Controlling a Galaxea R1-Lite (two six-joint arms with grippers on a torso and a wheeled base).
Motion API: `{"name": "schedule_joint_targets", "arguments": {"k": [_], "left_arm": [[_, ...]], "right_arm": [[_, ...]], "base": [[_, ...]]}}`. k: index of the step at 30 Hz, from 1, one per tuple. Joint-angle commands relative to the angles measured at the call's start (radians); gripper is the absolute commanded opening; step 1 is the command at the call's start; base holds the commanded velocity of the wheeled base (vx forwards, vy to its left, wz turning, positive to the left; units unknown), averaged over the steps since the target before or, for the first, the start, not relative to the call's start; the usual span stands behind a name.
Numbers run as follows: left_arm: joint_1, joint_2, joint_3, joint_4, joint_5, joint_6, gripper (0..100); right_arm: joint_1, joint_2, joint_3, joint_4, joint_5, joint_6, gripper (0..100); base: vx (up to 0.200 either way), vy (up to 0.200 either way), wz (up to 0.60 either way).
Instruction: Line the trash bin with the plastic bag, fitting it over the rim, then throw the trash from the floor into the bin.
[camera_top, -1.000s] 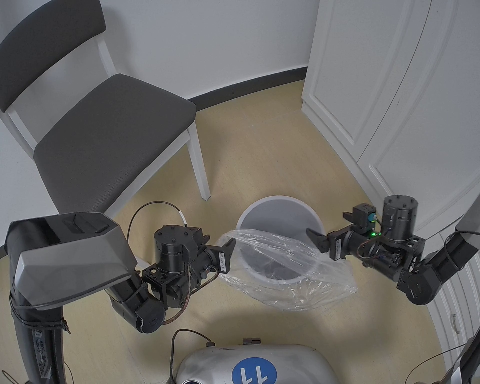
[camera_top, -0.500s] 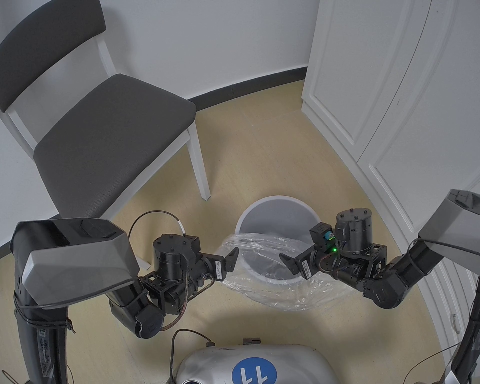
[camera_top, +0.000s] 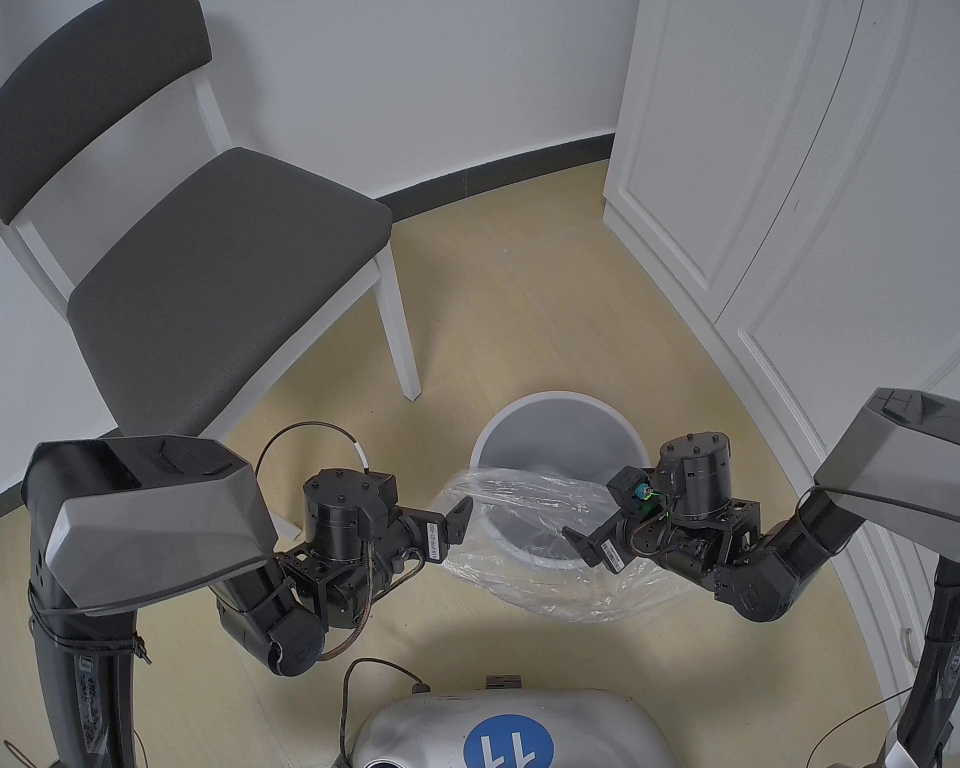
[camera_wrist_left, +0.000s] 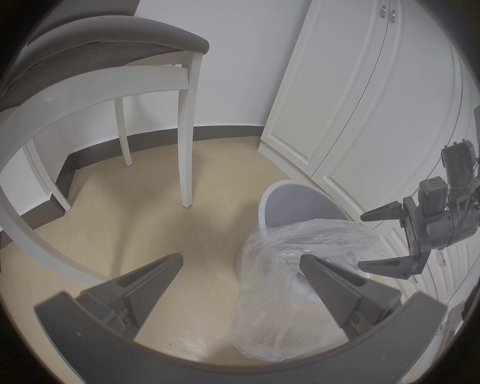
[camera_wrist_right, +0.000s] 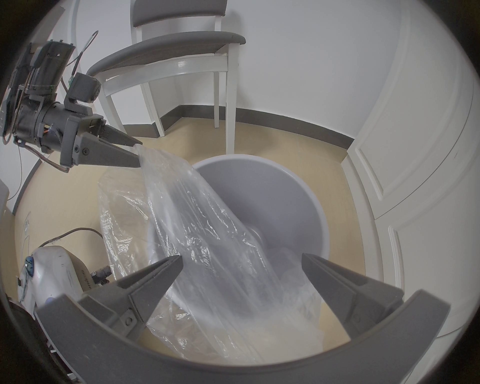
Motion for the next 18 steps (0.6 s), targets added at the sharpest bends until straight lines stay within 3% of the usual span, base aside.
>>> {"name": "schedule_joint_targets", "arguments": {"k": [1, 11, 12, 18], "left_arm": [[-0.001, 0.004, -0.001, 0.0, 0.0, -0.001, 100], [0.01, 0.003, -0.007, -0.003, 0.0, -0.001, 100], [0.012, 0.004, -0.007, -0.003, -0.001, -0.001, 100], [0.03, 0.006, -0.018, -0.003, -0.001, -0.001, 100]], "right_arm": [[0.002, 0.016, -0.007, -0.001, 0.0, -0.001, 100], [-0.027, 0.077, -0.121, 0.042, 0.003, 0.001, 100], [-0.031, 0.077, -0.128, 0.059, 0.011, 0.002, 0], [-0.049, 0.068, -0.201, 0.072, 0.017, 0.013, 0]], "base": [[0.0, 0.0, 0.0], [0.0, 0.0, 0.0], [0.0, 0.0, 0.0], [0.0, 0.0, 0.0]]}}
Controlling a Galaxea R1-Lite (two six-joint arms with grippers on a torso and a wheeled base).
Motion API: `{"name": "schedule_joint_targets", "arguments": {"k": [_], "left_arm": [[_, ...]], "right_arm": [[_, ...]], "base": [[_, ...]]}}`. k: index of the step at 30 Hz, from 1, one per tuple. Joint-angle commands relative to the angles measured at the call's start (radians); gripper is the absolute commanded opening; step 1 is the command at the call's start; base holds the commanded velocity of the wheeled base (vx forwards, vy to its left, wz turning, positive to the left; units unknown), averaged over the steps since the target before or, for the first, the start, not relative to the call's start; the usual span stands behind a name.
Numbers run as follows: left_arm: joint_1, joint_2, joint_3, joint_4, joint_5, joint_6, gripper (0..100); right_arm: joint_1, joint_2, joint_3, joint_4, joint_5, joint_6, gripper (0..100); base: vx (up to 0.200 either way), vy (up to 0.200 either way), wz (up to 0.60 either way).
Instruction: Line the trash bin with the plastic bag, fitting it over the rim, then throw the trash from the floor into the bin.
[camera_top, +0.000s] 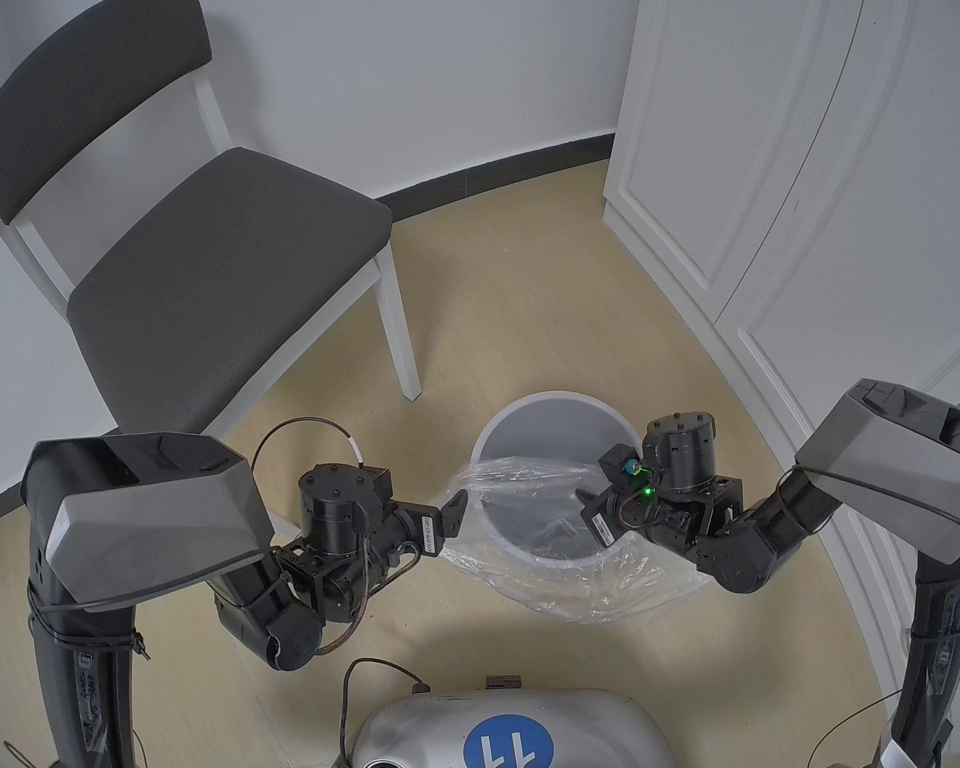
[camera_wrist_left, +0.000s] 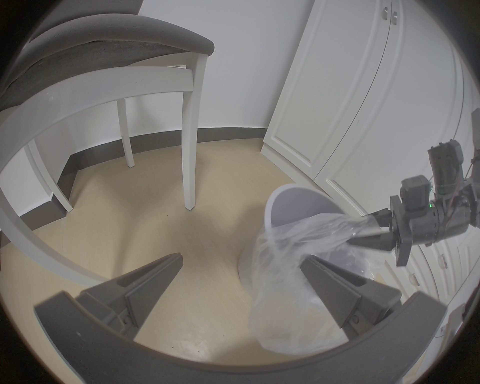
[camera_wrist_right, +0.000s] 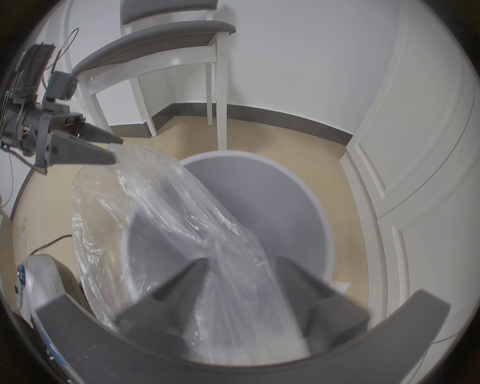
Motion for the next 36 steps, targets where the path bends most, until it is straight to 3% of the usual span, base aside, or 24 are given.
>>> {"name": "schedule_joint_targets", "arguments": {"k": [1, 18, 23, 26, 27, 30, 36], "left_arm": [[0.015, 0.003, -0.012, 0.0, 0.0, -0.001, 100], [0.024, 0.059, -0.11, -0.039, 0.046, -0.008, 100], [0.024, 0.059, -0.115, -0.072, 0.046, -0.008, 100], [0.024, 0.055, -0.113, -0.074, 0.046, -0.008, 100], [0.026, 0.055, -0.113, -0.074, 0.046, -0.008, 100], [0.021, 0.052, -0.115, -0.075, 0.053, -0.008, 100], [0.015, 0.051, -0.106, -0.112, 0.058, -0.005, 100]], "right_arm": [[-0.016, -0.005, -0.061, 0.003, 0.003, 0.005, 0], [-0.099, 0.159, -0.547, 0.129, -0.011, 0.04, 0], [-0.08, 0.275, -0.725, 0.126, -0.027, 0.158, 0], [-0.076, 0.274, -0.731, 0.135, -0.035, 0.169, 0], [-0.076, 0.272, -0.731, 0.137, -0.035, 0.169, 100], [-0.076, 0.231, -0.702, 0.127, -0.034, 0.177, 100], [-0.051, -0.05, -0.407, 0.224, 0.0, 0.155, 100]], "base": [[0.0, 0.0, 0.0], [0.0, 0.0, 0.0], [0.0, 0.0, 0.0], [0.0, 0.0, 0.0], [0.0, 0.0, 0.0], [0.0, 0.0, 0.0], [0.0, 0.0, 0.0]]}}
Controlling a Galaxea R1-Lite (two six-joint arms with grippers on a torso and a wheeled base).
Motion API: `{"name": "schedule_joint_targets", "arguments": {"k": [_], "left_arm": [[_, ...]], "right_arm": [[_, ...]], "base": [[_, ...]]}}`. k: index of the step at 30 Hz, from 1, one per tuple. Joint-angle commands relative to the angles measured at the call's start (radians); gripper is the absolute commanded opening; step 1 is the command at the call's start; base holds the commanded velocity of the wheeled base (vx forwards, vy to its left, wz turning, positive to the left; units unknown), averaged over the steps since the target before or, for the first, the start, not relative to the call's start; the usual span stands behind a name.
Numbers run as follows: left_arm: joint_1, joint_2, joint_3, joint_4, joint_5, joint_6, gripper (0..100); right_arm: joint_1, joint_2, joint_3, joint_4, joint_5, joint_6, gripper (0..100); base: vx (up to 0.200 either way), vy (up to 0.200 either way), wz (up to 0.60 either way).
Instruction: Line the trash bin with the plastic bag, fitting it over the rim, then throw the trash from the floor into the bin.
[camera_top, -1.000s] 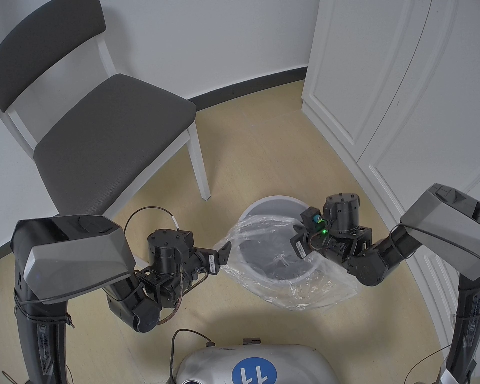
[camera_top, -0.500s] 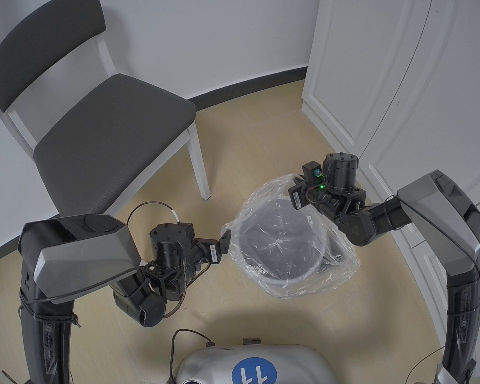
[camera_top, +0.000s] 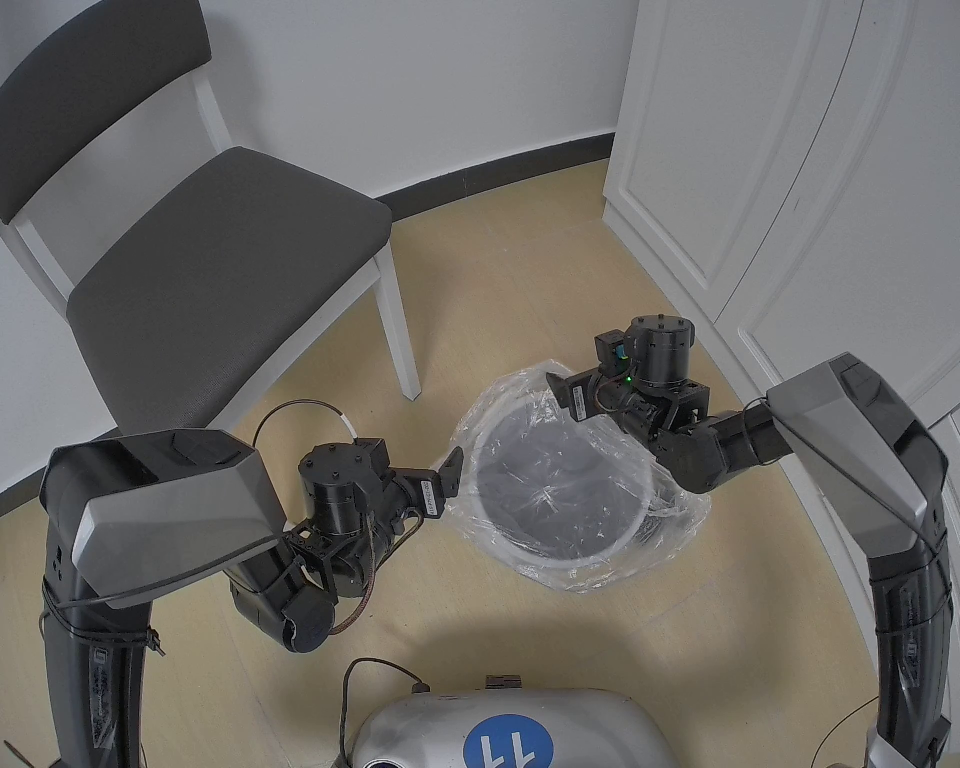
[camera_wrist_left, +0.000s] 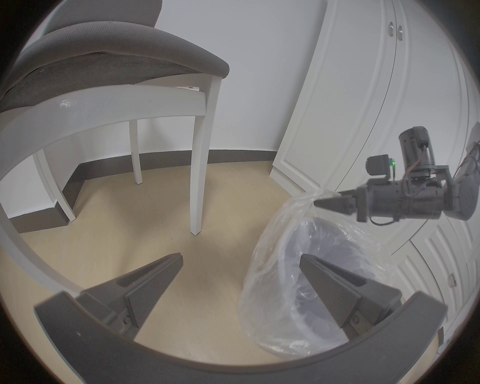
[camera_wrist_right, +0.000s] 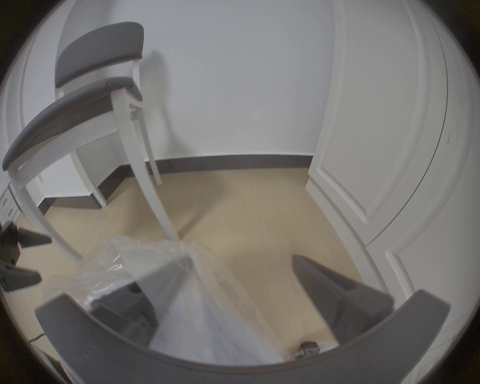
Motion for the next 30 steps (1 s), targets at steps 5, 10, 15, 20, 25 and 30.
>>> {"name": "schedule_joint_targets", "arguments": {"k": [5, 10, 15, 20, 25, 30], "left_arm": [[-0.03, -0.002, 0.015, -0.024, 0.004, 0.005, 100], [-0.047, 0.001, 0.037, -0.021, 0.004, 0.011, 100], [-0.047, 0.006, 0.056, -0.009, 0.001, 0.039, 100], [-0.026, 0.01, 0.061, 0.04, 0.006, 0.076, 100], [-0.012, 0.006, 0.058, 0.083, 0.009, 0.082, 100], [-0.001, 0.013, 0.026, 0.126, 0.061, 0.083, 100]], "right_arm": [[0.008, -0.385, 0.328, 0.089, 0.033, -0.013, 100], [-0.018, -0.428, 0.422, 0.092, 0.035, -0.01, 100], [-0.017, -0.45, 0.546, 0.143, 0.035, -0.015, 100], [-0.029, -0.393, 0.589, 0.146, 0.037, -0.009, 100], [-0.09, -0.325, 0.56, 0.112, 0.037, -0.007, 100], [-0.119, -0.232, 0.506, 0.002, 0.027, 0.017, 100]], "base": [[0.0, 0.0, 0.0], [0.0, 0.0, 0.0], [0.0, 0.0, 0.0], [0.0, 0.0, 0.0], [0.0, 0.0, 0.0], [0.0, 0.0, 0.0]]}}
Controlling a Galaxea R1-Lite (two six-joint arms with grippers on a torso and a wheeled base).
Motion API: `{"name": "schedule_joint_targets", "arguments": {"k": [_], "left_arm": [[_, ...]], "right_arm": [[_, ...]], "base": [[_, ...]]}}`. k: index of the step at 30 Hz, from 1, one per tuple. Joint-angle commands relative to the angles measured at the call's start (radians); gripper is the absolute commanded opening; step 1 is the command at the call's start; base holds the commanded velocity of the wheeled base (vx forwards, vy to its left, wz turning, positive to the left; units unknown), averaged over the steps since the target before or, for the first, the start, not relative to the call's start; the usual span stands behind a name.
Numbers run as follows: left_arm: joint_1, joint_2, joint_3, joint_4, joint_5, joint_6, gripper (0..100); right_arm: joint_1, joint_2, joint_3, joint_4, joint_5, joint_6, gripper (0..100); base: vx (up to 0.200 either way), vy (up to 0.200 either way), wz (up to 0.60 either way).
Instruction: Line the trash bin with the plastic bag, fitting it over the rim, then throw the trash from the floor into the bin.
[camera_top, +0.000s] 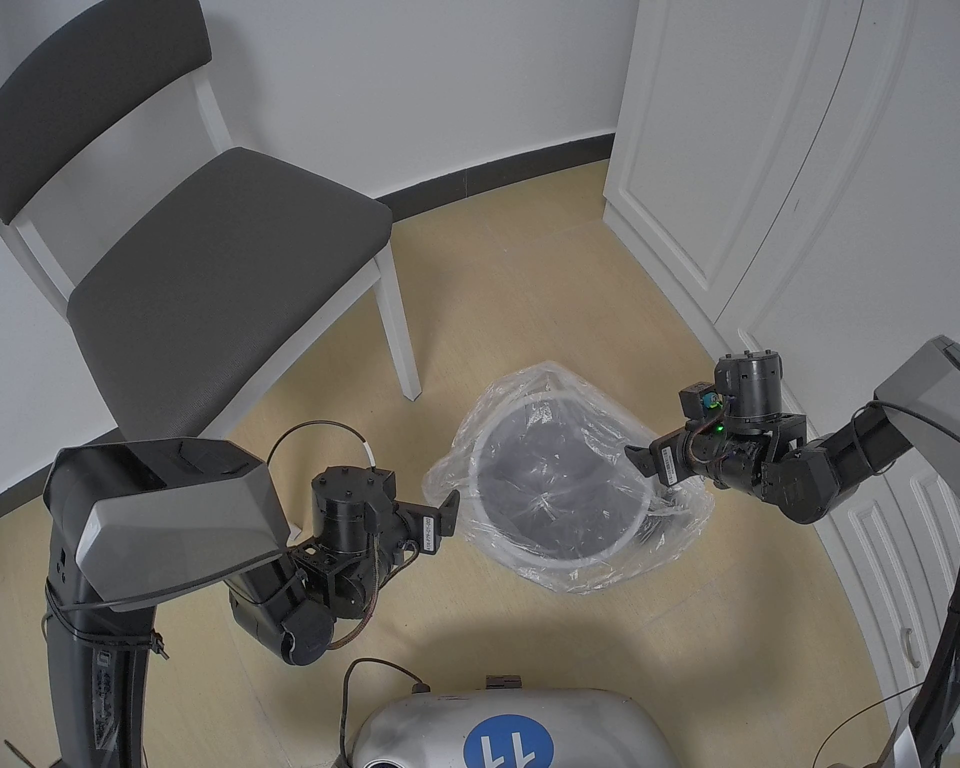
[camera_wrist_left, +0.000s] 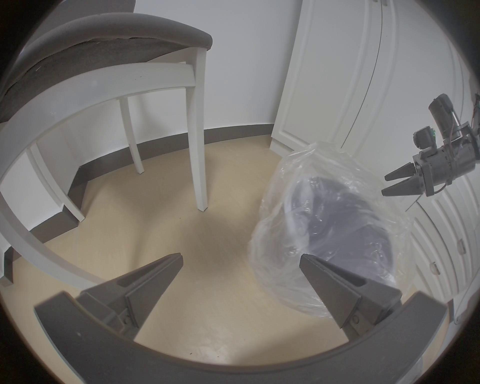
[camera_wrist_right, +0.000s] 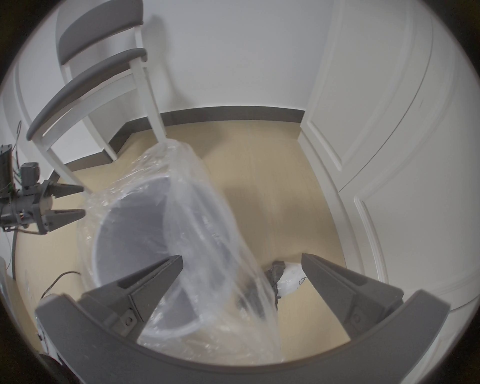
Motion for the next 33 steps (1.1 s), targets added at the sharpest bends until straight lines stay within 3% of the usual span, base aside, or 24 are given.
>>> {"name": "schedule_joint_targets", "arguments": {"k": [1, 2, 5, 13, 19, 33], "left_arm": [[0.011, 0.007, -0.027, 0.029, 0.037, 0.001, 100], [0.011, 0.013, -0.059, 0.052, 0.054, 0.0, 100], [0.016, 0.033, -0.094, 0.058, 0.059, -0.006, 100], [0.018, 0.055, -0.134, 0.058, 0.065, -0.009, 100], [0.033, 0.085, -0.189, 0.053, 0.113, -0.011, 100], [0.062, 0.197, -0.3, 0.057, 0.119, -0.029, 100]], "right_arm": [[-0.026, 0.096, -0.041, -0.067, -0.008, 0.02, 100], [-0.026, 0.118, -0.051, -0.153, -0.011, 0.056, 100], [-0.028, 0.116, -0.061, -0.193, -0.01, 0.076, 100], [-0.042, 0.138, -0.114, -0.218, -0.013, 0.147, 100], [-0.068, 0.185, -0.15, -0.222, -0.01, 0.175, 100], [-0.143, 0.44, -0.37, -0.254, 0.004, 0.268, 100]], "base": [[0.0, 0.0, 0.0], [0.0, 0.0, 0.0], [0.0, 0.0, 0.0], [0.0, 0.0, 0.0], [0.0, 0.0, 0.0], [0.0, 0.0, 0.0]]}}
